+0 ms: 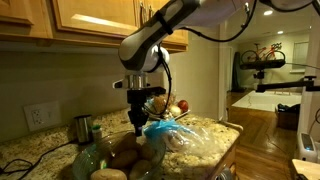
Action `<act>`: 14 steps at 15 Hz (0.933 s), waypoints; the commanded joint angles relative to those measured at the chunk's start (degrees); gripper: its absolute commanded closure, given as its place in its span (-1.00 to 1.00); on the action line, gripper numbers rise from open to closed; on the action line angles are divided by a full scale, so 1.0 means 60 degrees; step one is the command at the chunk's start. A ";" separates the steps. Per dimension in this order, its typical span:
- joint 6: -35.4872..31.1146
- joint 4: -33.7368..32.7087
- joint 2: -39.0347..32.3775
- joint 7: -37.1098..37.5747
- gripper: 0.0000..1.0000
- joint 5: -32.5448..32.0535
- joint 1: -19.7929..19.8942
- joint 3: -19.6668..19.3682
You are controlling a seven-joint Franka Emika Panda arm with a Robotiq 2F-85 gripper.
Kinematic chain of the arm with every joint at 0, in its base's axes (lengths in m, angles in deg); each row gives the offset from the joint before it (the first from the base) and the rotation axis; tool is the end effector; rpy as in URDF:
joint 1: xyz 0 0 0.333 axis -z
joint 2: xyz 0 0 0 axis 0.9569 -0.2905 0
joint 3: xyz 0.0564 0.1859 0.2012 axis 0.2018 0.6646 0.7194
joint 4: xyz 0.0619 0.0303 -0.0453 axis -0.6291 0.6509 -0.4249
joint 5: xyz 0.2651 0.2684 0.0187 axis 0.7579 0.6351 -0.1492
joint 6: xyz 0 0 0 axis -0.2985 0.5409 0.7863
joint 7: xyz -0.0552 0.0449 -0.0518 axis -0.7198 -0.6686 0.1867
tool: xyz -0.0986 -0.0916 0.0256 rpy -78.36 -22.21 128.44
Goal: Remove some potatoes from the plastic and put them into the bowl
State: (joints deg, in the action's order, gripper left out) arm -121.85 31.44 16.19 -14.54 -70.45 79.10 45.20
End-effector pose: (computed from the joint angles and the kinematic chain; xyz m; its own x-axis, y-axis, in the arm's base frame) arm 0.6419 0.0209 0.2826 0.3307 0.9315 0.1515 0.9425 -0.3176 -0.1042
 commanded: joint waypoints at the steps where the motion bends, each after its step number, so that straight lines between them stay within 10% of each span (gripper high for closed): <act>1: 0.0189 0.0146 0.0183 -0.0276 0.40 0.0024 -0.0039 0.0003; 14: 0.0245 0.1375 0.1857 0.0181 -1.00 0.0036 0.0043 -0.0437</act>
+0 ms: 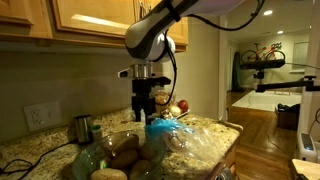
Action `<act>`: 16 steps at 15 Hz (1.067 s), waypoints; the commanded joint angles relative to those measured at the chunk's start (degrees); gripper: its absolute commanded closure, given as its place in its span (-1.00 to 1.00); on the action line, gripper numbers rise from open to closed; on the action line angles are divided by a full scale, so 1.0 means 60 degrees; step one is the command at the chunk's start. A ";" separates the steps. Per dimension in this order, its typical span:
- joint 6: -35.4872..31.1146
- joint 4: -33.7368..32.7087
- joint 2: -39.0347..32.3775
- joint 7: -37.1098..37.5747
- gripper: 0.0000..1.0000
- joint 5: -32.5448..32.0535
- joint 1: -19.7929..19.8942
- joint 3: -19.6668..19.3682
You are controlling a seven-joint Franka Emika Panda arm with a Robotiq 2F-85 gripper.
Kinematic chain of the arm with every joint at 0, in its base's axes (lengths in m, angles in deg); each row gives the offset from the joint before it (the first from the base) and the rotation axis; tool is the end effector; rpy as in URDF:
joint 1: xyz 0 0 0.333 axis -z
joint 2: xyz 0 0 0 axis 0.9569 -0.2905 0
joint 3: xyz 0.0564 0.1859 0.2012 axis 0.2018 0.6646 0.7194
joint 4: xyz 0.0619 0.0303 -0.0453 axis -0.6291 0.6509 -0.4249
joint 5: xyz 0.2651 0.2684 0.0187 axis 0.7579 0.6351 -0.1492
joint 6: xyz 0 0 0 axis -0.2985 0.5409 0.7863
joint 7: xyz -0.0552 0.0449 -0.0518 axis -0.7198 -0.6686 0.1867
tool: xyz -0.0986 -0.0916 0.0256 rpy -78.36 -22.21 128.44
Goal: Remove some potatoes from the plastic and put them into the bowl
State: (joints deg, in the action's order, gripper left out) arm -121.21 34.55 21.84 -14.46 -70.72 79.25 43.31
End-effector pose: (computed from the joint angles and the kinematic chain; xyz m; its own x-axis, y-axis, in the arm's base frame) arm 0.6301 0.0005 0.3188 0.3514 0.9262 0.1366 0.9361 -0.3454 -0.0658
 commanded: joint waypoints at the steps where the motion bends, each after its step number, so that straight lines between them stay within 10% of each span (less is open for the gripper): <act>1: 0.0212 0.0944 0.1053 0.0194 -1.00 0.0078 0.0014 -0.0159; 16: 0.0117 0.1997 0.1254 -0.0621 -1.00 -0.0112 0.0176 -0.0751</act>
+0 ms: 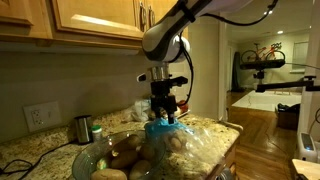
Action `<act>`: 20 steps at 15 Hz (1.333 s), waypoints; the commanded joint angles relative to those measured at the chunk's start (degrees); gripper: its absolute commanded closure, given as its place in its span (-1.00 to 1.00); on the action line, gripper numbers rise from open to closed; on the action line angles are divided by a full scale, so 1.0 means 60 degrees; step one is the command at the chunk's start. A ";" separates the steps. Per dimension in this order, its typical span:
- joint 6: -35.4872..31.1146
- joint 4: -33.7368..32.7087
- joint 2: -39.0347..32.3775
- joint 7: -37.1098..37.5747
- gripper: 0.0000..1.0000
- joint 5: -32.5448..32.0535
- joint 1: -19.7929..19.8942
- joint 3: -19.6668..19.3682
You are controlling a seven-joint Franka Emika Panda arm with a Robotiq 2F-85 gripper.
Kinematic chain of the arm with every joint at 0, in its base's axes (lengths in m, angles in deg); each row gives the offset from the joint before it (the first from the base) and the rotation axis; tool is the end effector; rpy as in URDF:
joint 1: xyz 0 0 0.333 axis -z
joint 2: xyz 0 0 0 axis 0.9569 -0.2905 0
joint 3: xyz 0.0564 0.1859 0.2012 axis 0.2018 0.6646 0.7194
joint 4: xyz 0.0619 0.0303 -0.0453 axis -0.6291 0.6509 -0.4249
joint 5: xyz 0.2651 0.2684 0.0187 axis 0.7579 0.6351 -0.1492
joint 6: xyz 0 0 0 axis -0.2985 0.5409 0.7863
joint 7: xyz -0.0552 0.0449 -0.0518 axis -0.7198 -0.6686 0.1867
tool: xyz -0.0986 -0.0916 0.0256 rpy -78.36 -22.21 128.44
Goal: Remove some potatoes from the plastic and put them into the bowl
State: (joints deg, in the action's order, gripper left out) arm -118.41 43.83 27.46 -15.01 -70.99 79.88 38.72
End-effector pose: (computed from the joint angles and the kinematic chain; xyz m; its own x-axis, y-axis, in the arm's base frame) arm 0.5813 -0.0479 0.3025 0.4227 0.9036 0.0691 0.8987 -0.4080 -0.1612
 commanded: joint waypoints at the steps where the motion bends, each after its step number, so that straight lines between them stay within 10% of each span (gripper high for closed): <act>1: -0.0379 0.0420 0.0290 -0.0652 -0.84 -0.0107 0.0056 0.0016; 2: -0.0393 0.0393 0.0267 -0.0780 -0.47 -0.0070 0.0057 0.0022; 12: -0.0213 0.0322 0.0235 -0.1824 0.87 -0.0005 0.0192 -0.0062; 20: -0.0061 0.0222 0.0136 -0.2041 0.98 -0.0529 0.0282 -0.0351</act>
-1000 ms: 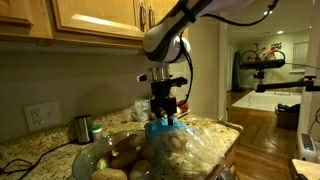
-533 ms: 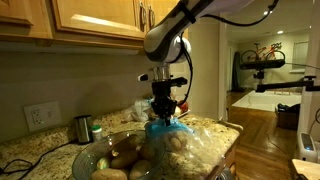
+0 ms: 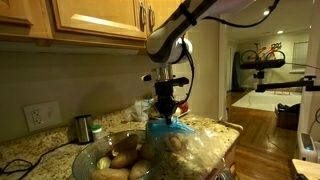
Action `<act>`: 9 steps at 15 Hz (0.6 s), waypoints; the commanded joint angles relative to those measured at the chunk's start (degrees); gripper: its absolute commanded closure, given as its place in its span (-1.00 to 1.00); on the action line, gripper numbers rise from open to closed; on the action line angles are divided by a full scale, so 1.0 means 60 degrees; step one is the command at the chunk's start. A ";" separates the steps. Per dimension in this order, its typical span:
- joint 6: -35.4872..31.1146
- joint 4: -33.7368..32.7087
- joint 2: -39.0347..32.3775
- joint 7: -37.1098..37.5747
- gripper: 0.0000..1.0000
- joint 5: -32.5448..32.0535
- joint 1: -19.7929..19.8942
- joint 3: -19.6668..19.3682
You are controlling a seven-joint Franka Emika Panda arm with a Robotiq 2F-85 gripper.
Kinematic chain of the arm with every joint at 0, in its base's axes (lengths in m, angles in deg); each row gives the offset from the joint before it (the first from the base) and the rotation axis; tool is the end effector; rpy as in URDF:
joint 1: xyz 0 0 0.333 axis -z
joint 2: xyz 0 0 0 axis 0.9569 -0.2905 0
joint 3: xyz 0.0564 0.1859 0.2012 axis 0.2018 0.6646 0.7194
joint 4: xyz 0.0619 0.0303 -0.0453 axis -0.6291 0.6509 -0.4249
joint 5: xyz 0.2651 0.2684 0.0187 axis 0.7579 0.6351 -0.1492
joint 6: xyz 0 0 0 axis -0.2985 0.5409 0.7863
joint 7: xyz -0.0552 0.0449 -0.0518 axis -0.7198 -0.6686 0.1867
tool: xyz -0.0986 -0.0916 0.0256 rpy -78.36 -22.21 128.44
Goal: Remove some potatoes from the plastic and put them into the bowl
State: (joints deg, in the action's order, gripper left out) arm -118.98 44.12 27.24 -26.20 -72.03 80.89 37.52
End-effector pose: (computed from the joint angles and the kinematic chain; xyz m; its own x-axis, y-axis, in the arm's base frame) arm 0.5787 -0.0717 0.2985 0.2682 0.9602 0.0776 0.9564 -0.2557 -0.1410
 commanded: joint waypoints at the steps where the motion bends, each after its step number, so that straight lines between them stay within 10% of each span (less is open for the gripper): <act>1: 0.0068 0.0121 0.0155 -0.0136 0.97 -0.0497 0.0153 -0.0244; 9: -0.0136 -0.0136 0.0156 0.0230 0.98 -0.1506 0.0558 -0.0937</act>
State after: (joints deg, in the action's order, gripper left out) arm -119.07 43.19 27.16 -26.05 -78.99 83.46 32.67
